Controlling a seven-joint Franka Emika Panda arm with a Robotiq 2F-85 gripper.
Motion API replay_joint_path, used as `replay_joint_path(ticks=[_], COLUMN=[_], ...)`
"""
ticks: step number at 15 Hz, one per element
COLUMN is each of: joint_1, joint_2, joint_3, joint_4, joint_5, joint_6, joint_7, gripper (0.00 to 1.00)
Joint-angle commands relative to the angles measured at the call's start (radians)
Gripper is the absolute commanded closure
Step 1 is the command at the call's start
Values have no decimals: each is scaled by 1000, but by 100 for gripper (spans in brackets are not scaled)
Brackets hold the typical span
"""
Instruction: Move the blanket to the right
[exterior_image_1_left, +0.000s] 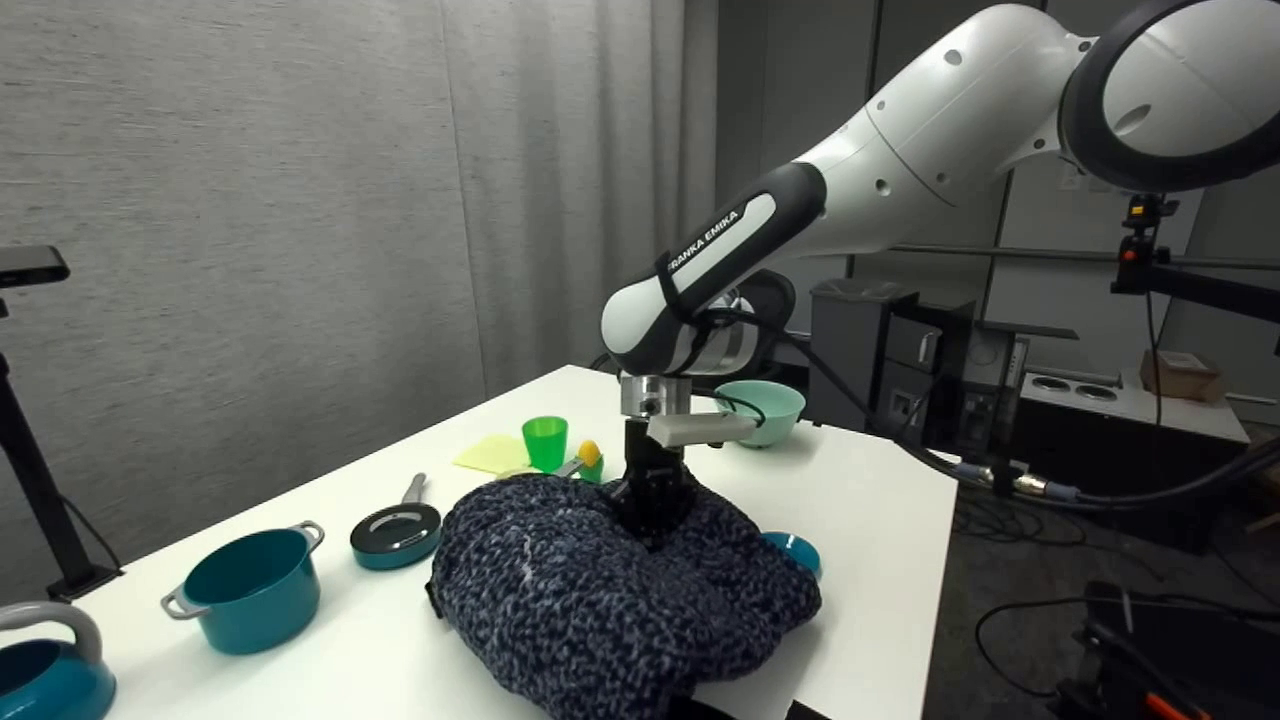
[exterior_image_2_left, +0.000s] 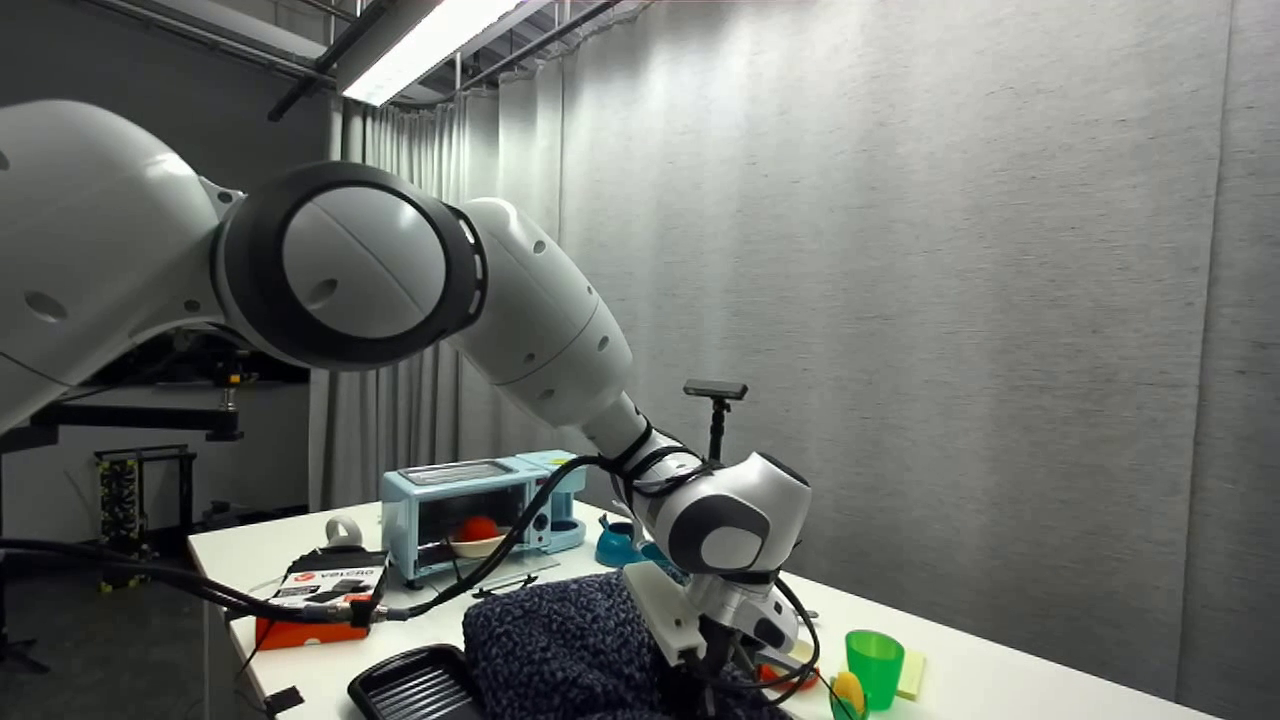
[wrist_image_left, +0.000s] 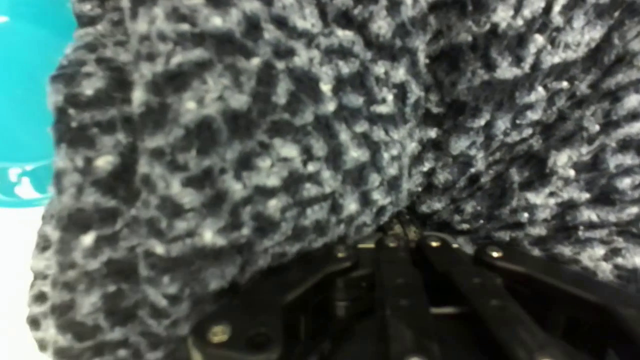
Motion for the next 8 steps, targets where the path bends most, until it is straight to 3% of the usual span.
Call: replay_joint_path(ticks=[1,8], joint_1=[29,102], joint_2=[47,0], joint_3=[29,90], joint_4=[31,62], joint_5=[-38,-121], joint_6=[56,45], joint_7=[-96,-190], gripper=[100,100])
